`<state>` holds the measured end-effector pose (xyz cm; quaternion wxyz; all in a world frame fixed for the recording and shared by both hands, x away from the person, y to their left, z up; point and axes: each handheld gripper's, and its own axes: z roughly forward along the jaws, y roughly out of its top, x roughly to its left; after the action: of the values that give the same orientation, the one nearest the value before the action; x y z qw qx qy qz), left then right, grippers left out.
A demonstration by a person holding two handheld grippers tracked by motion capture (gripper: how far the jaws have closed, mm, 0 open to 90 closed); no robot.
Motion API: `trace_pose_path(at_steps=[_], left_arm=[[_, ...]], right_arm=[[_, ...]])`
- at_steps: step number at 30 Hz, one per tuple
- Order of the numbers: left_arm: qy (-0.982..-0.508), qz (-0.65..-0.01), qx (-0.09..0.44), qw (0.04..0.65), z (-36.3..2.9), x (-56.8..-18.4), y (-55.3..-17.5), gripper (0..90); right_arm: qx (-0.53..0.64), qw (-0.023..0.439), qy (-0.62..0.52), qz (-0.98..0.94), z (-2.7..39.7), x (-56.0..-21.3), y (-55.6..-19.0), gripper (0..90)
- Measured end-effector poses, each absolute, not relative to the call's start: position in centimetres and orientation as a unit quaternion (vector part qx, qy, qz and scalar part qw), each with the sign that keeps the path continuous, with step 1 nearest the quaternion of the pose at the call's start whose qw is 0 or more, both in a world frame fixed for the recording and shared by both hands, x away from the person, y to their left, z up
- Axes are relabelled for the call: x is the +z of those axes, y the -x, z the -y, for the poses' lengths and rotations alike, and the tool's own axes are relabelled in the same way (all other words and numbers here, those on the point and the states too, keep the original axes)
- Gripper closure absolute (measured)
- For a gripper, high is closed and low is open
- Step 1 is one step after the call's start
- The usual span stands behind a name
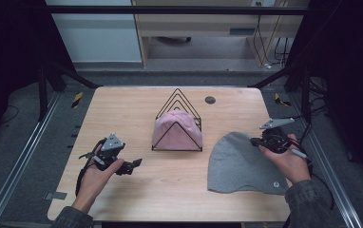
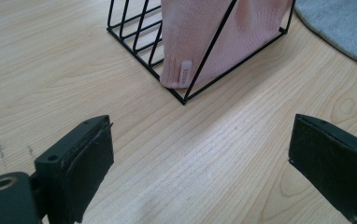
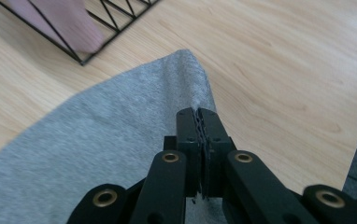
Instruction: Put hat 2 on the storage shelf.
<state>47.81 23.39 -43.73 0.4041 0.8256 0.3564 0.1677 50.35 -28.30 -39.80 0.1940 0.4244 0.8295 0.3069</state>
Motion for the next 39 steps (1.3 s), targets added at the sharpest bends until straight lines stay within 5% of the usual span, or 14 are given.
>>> trace_pose_path(at_steps=[17, 39], left_arm=[[-0.821, -0.361, 0.158, 0.414, -23.7, -43.8, -47.3, 6.1], [-0.853, -0.298, 0.105, 0.416, -19.7, -43.1, -45.5, 10.0]], right_arm=[[0.346, 0.224, -0.341, -0.845, 24.1, -32.2, -46.6, 88.7], [0.374, 0.236, -0.279, -0.853, 20.4, -27.9, -44.5, 88.7]])
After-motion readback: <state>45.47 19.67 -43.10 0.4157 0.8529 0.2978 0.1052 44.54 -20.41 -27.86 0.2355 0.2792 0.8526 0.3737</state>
